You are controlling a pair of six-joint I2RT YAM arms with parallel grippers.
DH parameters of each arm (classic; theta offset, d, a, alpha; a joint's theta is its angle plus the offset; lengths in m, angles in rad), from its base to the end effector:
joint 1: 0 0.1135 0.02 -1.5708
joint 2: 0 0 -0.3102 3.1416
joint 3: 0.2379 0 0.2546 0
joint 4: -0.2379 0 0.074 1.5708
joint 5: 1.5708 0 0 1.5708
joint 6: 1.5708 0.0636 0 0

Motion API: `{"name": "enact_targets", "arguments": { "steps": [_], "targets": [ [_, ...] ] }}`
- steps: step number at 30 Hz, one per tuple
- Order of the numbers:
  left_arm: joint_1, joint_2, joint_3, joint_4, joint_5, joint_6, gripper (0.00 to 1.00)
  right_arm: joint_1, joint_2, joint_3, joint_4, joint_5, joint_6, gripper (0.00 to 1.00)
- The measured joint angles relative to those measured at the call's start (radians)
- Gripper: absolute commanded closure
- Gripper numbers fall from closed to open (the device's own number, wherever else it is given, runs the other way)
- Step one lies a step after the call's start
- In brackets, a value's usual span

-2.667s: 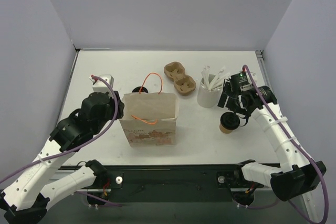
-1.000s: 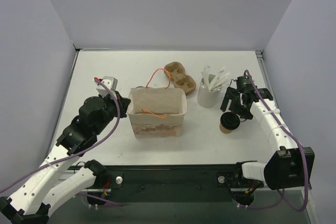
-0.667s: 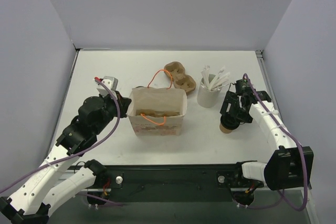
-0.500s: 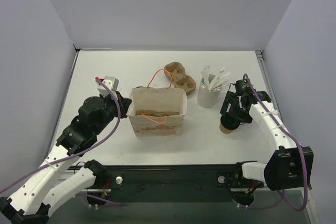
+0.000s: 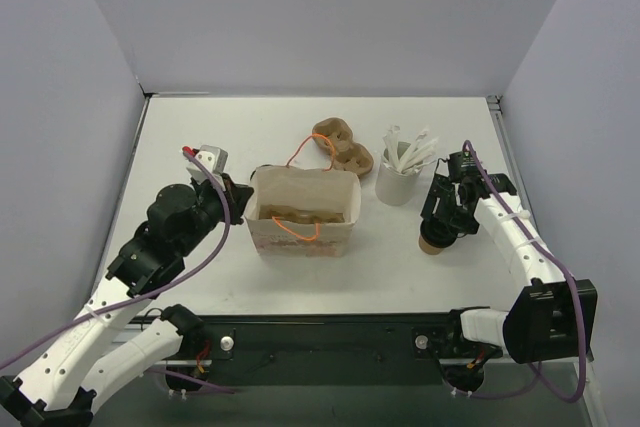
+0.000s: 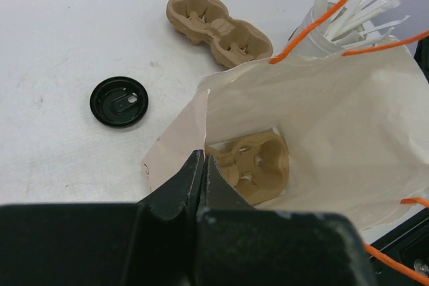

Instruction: Pack the takeout coffee

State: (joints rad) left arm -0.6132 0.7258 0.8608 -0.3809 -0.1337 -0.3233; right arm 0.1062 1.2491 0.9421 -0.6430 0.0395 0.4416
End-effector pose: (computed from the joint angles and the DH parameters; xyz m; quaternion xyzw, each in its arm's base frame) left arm 0.1341 -0.0840 0.3788 0.0730 0.7844 -0.2300 0.5714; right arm 0.2547 0.0246 0.2783 0.1649 0.9377 0.0645 0.2991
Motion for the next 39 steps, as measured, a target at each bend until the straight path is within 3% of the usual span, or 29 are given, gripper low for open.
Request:
{"name": "enact_targets", "arguments": {
  "steps": [9, 23, 30, 39],
  "targets": [
    [0.0, -0.044, -0.013, 0.114, 0.087, 0.057, 1.0, 0.0, -0.021, -0.003, 0.003, -0.02, -0.064, 0.45],
    [0.001, -0.095, -0.098, 0.152, 0.177, 0.075, 1.0, 0.039, -0.231, 0.036, -0.043, -0.104, -0.186, 0.48],
    [0.006, -0.126, -0.124, 0.154, 0.212, 0.081, 1.0, 0.153, -0.272, 0.319, -0.097, -0.143, -0.228, 0.49],
    [0.006, -0.134, -0.142, 0.204, 0.249, 0.093, 1.0, 0.433, -0.274, 0.716, -0.071, -0.236, -0.335, 0.49]
  ]
}}
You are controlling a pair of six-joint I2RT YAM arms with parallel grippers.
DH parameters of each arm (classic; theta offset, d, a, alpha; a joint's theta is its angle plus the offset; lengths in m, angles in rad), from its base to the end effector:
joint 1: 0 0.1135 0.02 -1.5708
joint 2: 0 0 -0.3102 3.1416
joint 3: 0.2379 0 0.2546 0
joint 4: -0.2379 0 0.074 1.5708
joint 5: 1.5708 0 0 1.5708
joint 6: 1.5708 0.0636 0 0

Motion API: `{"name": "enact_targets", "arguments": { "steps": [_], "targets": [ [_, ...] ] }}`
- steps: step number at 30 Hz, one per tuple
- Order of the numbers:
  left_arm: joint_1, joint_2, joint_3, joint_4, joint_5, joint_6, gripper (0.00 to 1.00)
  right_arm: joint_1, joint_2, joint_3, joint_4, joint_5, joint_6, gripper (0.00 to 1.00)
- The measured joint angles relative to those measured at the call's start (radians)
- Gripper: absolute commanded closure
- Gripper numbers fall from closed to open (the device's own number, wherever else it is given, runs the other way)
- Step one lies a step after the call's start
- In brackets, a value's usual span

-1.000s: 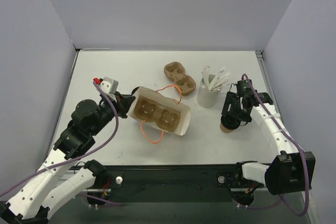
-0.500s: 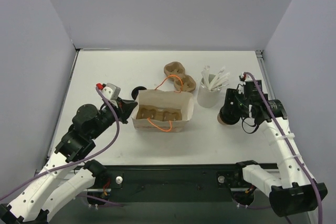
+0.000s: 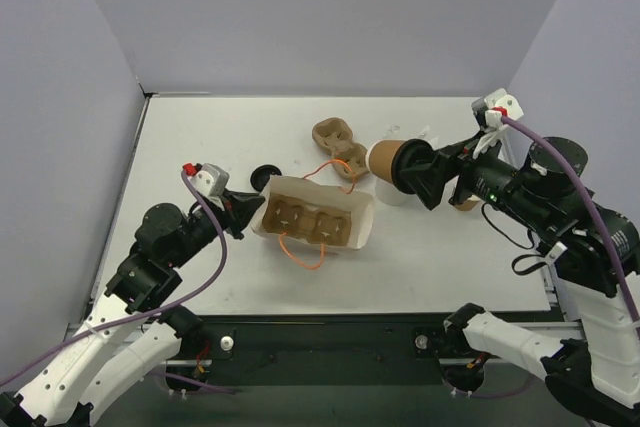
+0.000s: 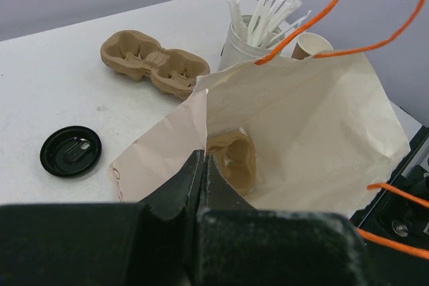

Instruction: Pack the takeout coffee

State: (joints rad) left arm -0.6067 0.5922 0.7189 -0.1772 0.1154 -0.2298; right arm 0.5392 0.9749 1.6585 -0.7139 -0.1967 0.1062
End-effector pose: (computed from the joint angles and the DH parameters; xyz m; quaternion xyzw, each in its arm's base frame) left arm 0.1088 -0.0844 0.3705 0.1746 0.7033 -0.3176 0.6116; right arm 0.1105 0.0806 0.5689 -0.2202 0.6829 0.2866 0.6348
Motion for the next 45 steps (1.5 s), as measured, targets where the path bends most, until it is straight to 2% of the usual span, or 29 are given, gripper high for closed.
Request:
{"name": "enact_targets", "arguments": {
  "steps": [7, 12, 15, 24, 36, 41, 45],
  "targets": [
    [0.0, 0.019, 0.0, 0.05, 0.006, 0.002, 1.0, 0.291, 0.077, 0.133, 0.007, -0.016, -0.085, 0.49],
    [0.0, 0.03, 0.0, 0.067, 0.006, -0.003, 1.0, 0.496, 0.172, 0.171, 0.003, 0.05, -0.164, 0.5],
    [0.001, 0.03, -0.001, 0.069, 0.006, -0.003, 1.0, 0.561, 0.24, 0.194, 0.002, 0.079, -0.211, 0.5],
    [0.002, 0.014, -0.006, 0.069, 0.01, -0.003, 1.0, 0.669, 0.336, 0.22, -0.017, 0.173, -0.343, 0.5],
    [0.006, 0.003, -0.008, 0.066, 0.013, -0.001, 1.0, 0.796, 0.429, 0.395, -0.031, 0.27, -0.43, 0.51],
    [0.006, -0.005, -0.011, 0.061, 0.019, 0.002, 1.0, 0.817, 0.43, 0.393, -0.026, 0.293, -0.438, 0.51],
    [0.006, -0.024, -0.027, 0.061, 0.029, 0.002, 1.0, 0.818, 0.406, 0.288, -0.005, 0.331, -0.452, 0.51]
  ]
}}
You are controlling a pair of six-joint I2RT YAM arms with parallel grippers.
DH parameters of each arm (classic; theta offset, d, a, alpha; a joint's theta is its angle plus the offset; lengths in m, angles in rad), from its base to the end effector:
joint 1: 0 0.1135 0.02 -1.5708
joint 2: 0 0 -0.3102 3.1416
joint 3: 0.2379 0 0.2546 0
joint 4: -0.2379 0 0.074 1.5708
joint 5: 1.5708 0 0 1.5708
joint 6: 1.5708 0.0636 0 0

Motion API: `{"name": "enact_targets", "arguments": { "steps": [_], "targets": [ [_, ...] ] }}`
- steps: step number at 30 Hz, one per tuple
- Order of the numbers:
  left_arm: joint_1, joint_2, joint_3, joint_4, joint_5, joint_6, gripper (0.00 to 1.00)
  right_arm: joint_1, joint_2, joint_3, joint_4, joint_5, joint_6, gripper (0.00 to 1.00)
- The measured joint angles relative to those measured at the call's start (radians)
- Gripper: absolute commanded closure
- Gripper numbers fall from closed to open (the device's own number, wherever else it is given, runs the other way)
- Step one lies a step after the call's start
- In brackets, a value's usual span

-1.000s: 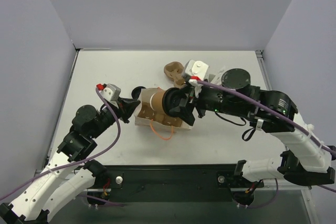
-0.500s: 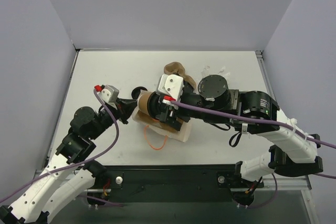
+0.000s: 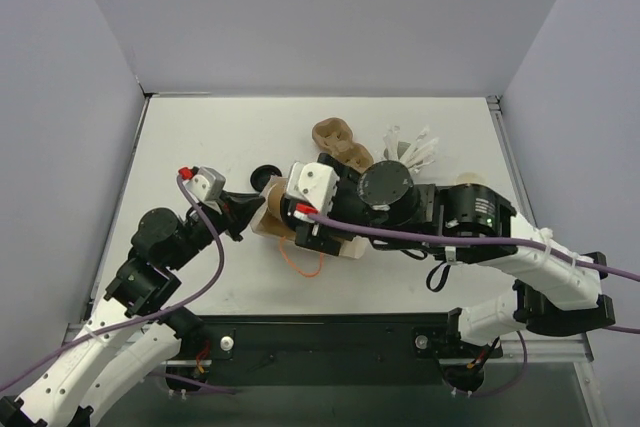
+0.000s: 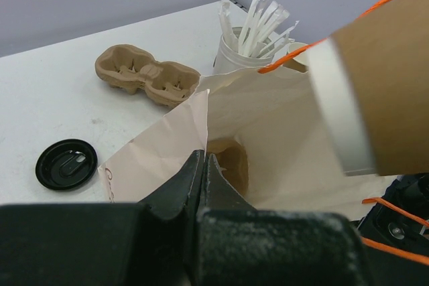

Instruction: Pack the takeout coffee

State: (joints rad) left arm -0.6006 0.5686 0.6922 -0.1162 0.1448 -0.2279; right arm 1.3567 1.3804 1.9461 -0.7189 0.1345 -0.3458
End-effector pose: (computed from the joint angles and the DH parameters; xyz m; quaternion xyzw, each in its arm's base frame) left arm 0.1051 -0.0831 0.3716 0.1806 0.6810 -0.3316 0.6275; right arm 0.0664 0.2654 0.5805 -0.5408 0.5321 0.2698 0.5929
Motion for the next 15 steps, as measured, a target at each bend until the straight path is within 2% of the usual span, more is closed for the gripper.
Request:
{"name": "enact_targets", "arguments": {
  "steps": [8, 14, 15],
  "targets": [
    [0.0, -0.046, -0.046, 0.016, 0.043, 0.003, 1.0, -0.035, -0.019, -0.3, 0.015, 0.043, -0.024, 0.55],
    [0.0, -0.064, -0.062, 0.013, 0.061, 0.009, 1.0, -0.084, -0.057, -0.497, 0.095, 0.069, -0.026, 0.55],
    [0.0, -0.066, -0.062, 0.011, 0.062, 0.011, 0.96, -0.09, -0.063, -0.515, 0.099, 0.07, -0.026, 0.55]
  ]
}}
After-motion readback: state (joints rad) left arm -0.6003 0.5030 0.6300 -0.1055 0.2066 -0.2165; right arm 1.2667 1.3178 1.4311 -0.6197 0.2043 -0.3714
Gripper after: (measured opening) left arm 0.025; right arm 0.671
